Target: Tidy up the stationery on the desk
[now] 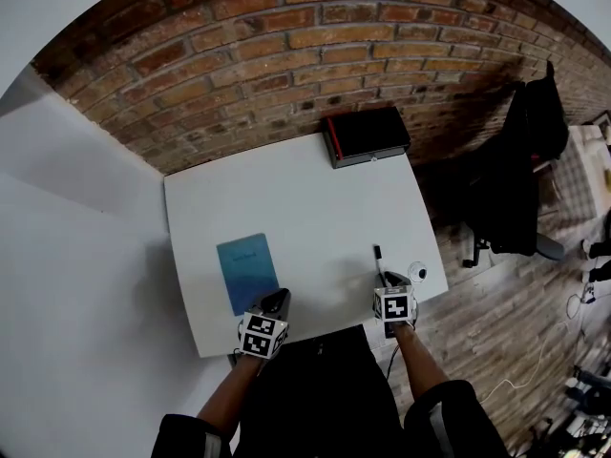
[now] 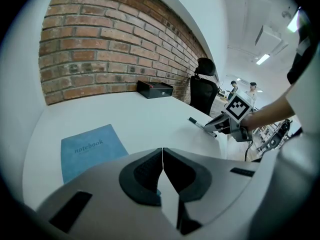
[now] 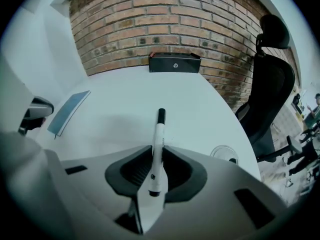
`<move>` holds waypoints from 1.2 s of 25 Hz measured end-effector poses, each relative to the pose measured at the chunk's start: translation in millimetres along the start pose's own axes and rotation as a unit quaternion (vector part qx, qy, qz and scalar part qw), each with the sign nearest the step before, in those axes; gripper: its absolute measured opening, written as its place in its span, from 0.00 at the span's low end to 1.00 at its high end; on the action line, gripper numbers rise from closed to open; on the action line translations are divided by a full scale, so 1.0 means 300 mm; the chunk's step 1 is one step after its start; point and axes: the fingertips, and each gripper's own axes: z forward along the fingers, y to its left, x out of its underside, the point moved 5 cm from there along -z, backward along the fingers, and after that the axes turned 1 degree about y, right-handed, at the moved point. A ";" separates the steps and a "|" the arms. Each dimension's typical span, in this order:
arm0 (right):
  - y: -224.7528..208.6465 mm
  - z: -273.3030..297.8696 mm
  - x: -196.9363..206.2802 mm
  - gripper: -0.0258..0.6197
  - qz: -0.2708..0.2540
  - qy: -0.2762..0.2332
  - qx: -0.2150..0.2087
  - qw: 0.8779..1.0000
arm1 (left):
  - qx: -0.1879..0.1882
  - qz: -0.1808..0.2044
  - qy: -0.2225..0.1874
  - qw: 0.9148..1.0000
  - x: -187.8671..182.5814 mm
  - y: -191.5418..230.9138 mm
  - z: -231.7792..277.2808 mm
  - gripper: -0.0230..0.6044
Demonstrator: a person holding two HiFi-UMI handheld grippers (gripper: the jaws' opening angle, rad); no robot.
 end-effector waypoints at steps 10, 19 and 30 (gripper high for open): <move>0.089 -0.020 -0.063 0.17 0.011 -0.018 -0.036 0.999 | -0.017 -0.017 -0.009 1.000 0.031 0.007 -0.037 0.06; 0.302 -0.015 -0.202 0.17 -0.004 -0.046 -0.091 0.995 | -0.047 -0.044 -0.020 0.998 0.096 0.052 -0.092 0.06; 0.438 -0.002 -0.259 0.17 -0.040 -0.043 -0.113 0.992 | -0.079 -0.075 -0.033 0.993 0.152 0.109 -0.178 0.06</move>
